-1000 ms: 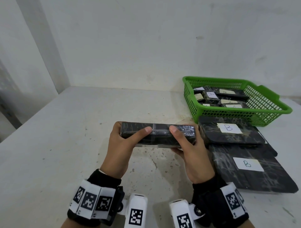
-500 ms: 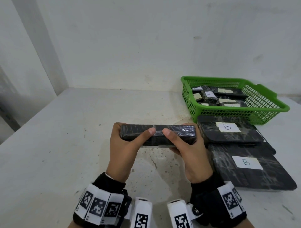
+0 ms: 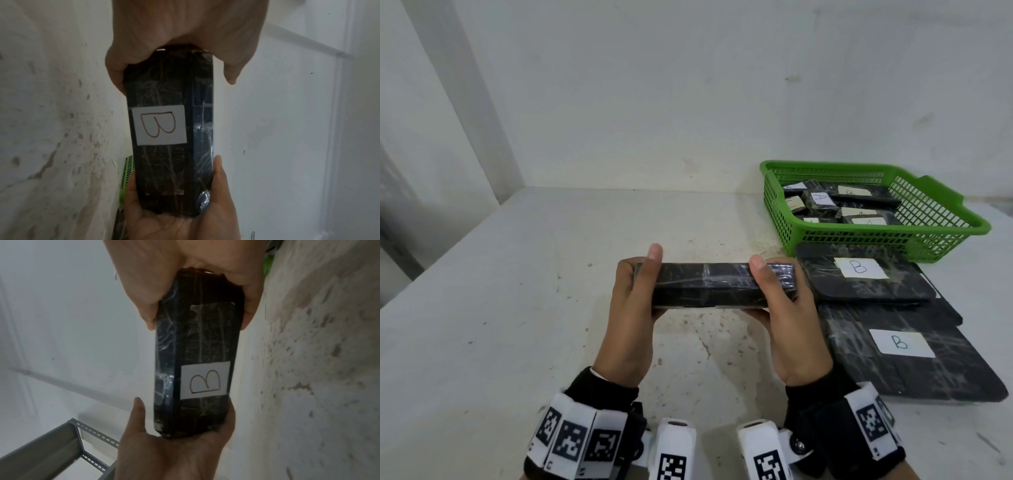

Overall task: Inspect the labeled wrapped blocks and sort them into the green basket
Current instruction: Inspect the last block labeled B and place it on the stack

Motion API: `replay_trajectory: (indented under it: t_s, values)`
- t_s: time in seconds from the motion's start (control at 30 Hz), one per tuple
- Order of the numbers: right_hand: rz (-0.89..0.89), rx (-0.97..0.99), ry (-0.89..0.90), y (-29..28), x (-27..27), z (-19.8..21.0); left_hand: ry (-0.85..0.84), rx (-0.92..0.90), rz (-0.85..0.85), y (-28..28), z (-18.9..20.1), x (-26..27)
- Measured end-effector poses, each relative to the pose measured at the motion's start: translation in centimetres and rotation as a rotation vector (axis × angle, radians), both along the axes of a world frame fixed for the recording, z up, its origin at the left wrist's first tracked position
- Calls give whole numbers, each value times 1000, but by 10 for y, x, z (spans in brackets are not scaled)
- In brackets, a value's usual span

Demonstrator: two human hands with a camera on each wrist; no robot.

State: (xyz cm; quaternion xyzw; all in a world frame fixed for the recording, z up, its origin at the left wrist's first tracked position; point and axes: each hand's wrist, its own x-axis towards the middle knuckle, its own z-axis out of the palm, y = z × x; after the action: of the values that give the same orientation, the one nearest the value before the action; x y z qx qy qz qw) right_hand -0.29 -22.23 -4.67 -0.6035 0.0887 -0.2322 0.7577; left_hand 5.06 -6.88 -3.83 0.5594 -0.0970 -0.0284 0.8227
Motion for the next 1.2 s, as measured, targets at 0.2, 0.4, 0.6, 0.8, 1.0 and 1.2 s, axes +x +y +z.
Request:
replay_trajectory:
  t_s: [0.2, 0.4, 0.6, 0.8, 1.0, 1.2]
  values:
    - [-47, -74, -113, 5, -2, 5, 77, -2, -21, 4, 5, 1]
    - [1, -104, -70, -2, -2, 0, 171, -76, -165, 12, 9, 7]
    - [252, 200, -38, -5, 1, 5, 78, -195, -205, 25, 4, 16]
    - [258, 224, -23, -14, 0, 7, 79, -216, -222, 25, 7, 17]
    - [251, 265, 16, -14, 2, 6, 56, -188, -211, 24, 5, 17]
    - [271, 293, 1, -17, 0, 8, 126, -168, -176, 27, 4, 19]
